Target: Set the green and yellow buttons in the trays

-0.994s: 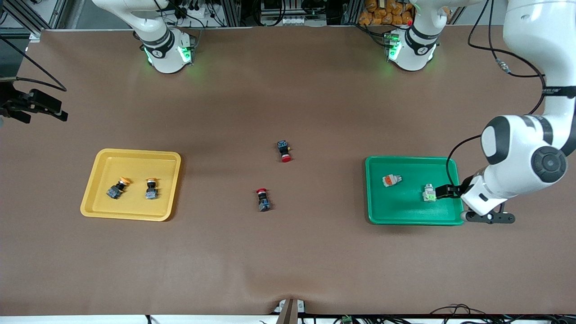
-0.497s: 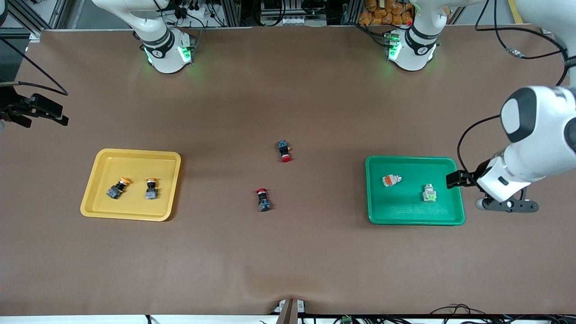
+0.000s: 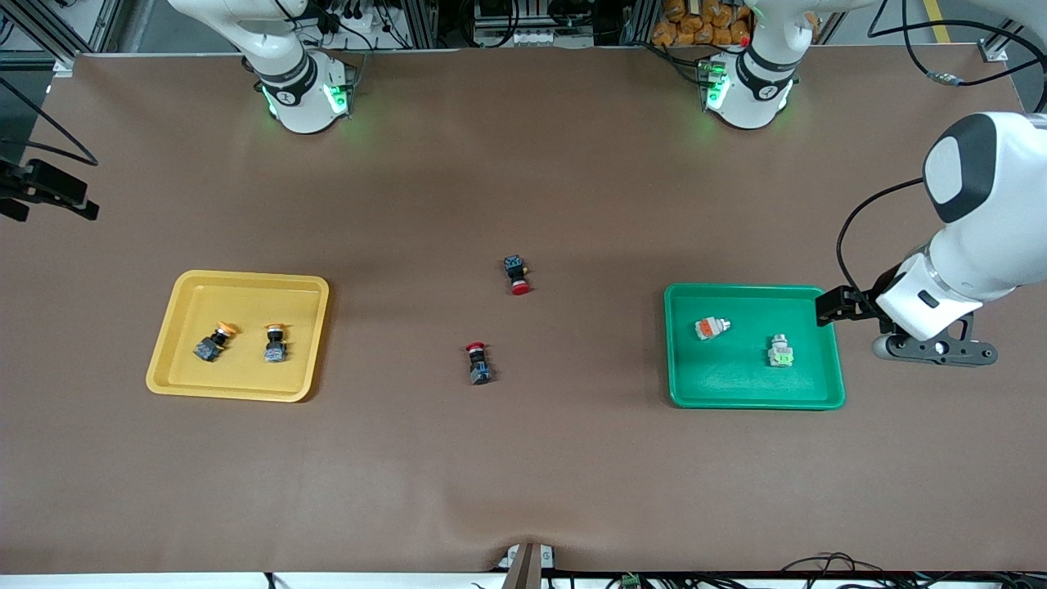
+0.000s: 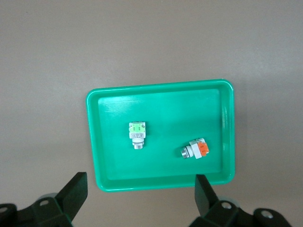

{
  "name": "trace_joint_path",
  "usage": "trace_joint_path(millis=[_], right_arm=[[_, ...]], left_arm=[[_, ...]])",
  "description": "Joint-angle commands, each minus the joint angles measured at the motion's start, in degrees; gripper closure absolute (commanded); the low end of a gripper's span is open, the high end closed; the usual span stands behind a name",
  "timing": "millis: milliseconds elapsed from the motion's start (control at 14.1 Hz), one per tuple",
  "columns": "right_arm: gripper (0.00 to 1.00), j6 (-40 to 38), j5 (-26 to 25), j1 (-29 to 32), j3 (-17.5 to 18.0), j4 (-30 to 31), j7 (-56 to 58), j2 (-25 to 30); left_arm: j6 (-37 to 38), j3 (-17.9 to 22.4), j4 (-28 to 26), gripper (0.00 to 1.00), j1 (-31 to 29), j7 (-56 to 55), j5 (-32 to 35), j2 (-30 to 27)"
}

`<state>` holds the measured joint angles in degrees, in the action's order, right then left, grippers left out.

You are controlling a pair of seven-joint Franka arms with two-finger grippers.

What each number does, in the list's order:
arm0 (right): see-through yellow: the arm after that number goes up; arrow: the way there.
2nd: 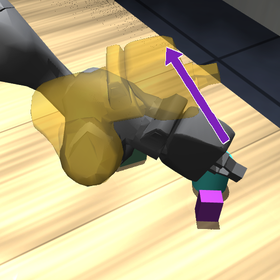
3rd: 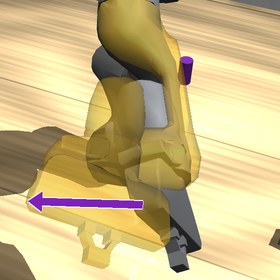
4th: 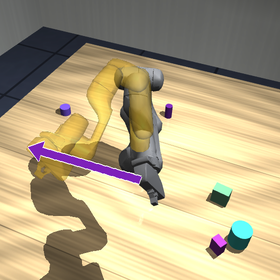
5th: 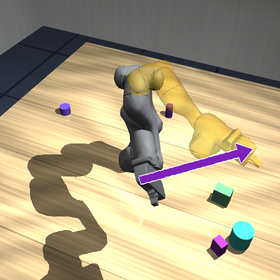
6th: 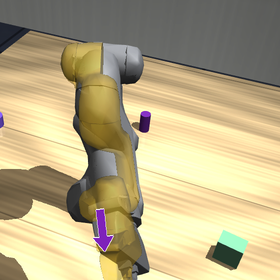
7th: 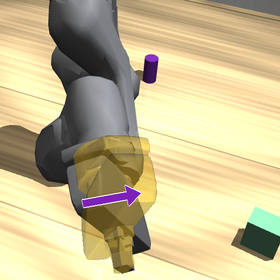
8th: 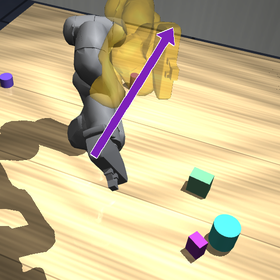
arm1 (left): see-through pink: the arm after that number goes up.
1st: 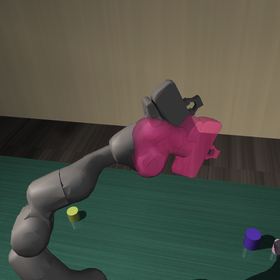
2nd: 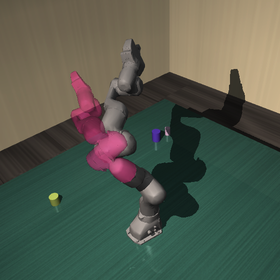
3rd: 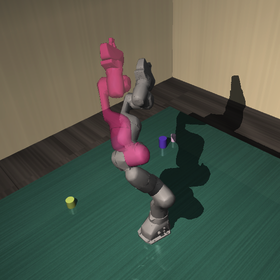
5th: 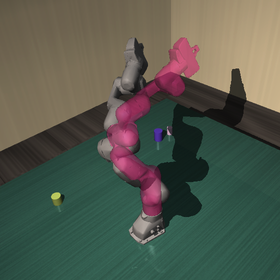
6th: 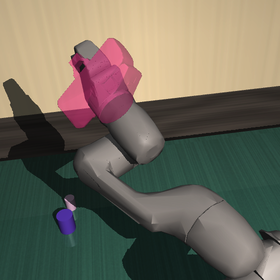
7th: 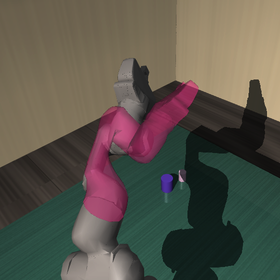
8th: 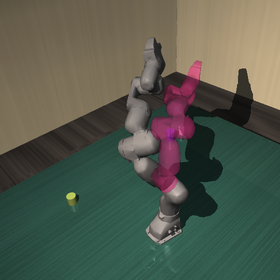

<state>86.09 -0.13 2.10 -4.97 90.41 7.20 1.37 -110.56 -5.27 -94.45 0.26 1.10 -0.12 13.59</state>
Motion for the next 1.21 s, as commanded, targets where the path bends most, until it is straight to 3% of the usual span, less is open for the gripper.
trace_joint_path(millis=[0, 284, 497, 639, 1136], right_arm=[[0.00, -3.3, -3.7, -2.5, 1.0, -3.0, -0.9, -1.5], [0.00, -4.1, 0.0, -3.6, 1.5, -2.9, -10.4, -1.3], [0.00, -3.6, 5.0, -0.3, 1.0, -2.7, -8.4, -1.2], [0.00, -3.6, 5.0, 0.2, 1.0, -2.7, -0.9, -1.1], [0.00, -4.3, 3.0, -0.6, 1.5, -2.8, -2.4, -0.8]], left_arm=[[2.3, -0.9, -0.3, 0.00, 0.0, -0.3, 0.6, -3.1], [6.5, -1.2, 2.7, 0.00, -0.1, -0.3, 0.1, -4.0], [9.1, -1.5, 4.4, 0.00, 0.0, -0.2, -0.2, -5.3], [10.4, -2.0, 4.4, 0.00, -0.2, -0.2, -0.4, -6.6], [14.8, -2.3, 4.6, 0.00, -0.5, -0.2, -1.7, -11.2]])
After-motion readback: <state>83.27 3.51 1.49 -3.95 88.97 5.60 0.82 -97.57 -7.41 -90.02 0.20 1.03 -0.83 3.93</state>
